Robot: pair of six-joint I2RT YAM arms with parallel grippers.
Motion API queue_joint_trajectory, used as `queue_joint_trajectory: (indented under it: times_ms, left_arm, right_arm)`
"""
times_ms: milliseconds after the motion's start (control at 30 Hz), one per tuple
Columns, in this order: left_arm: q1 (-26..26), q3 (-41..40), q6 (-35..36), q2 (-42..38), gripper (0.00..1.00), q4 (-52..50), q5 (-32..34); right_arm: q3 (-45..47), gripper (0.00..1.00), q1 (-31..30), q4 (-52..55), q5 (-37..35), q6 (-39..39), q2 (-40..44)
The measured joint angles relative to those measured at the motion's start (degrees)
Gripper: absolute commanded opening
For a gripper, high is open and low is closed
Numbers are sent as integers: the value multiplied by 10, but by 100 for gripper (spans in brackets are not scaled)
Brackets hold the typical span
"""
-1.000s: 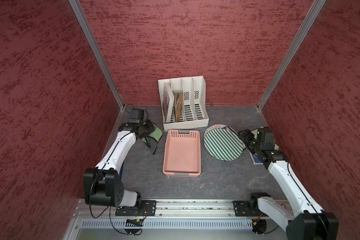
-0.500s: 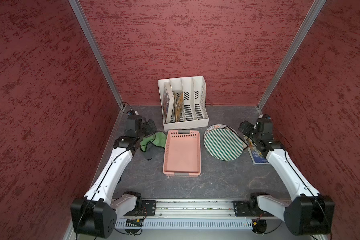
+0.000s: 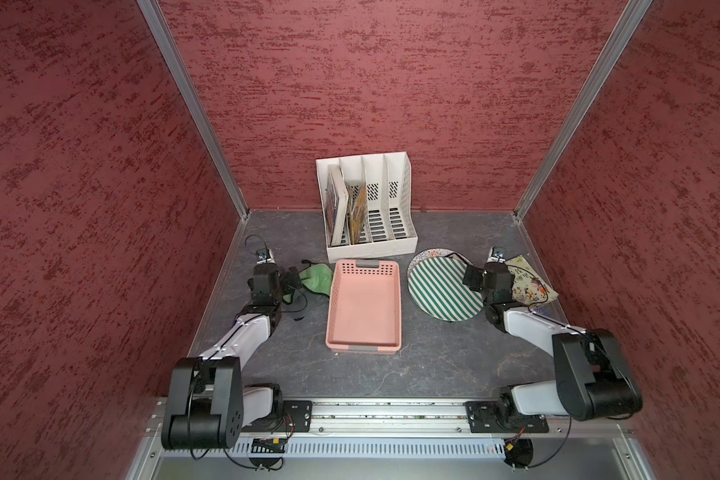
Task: Wipe the wet plate dry
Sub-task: Reset both arms
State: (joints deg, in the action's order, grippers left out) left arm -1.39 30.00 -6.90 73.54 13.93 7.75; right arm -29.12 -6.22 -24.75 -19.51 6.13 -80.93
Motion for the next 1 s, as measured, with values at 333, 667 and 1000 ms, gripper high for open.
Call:
queue_joint_trajectory:
  times_ms: [333, 667, 1000]
  left_arm:
    - [-3, -1, 49, 108, 100, 160, -70]
    - [-2, -84, 66, 139, 100, 314, -90]
    - [1, -87, 68, 139, 100, 359, -87]
  right_arm:
    - [70, 99, 32, -210, 72, -49, -73]
    - [79, 99, 37, -261, 75, -49, -76]
    - [79, 99, 37, -265, 75, -49, -76]
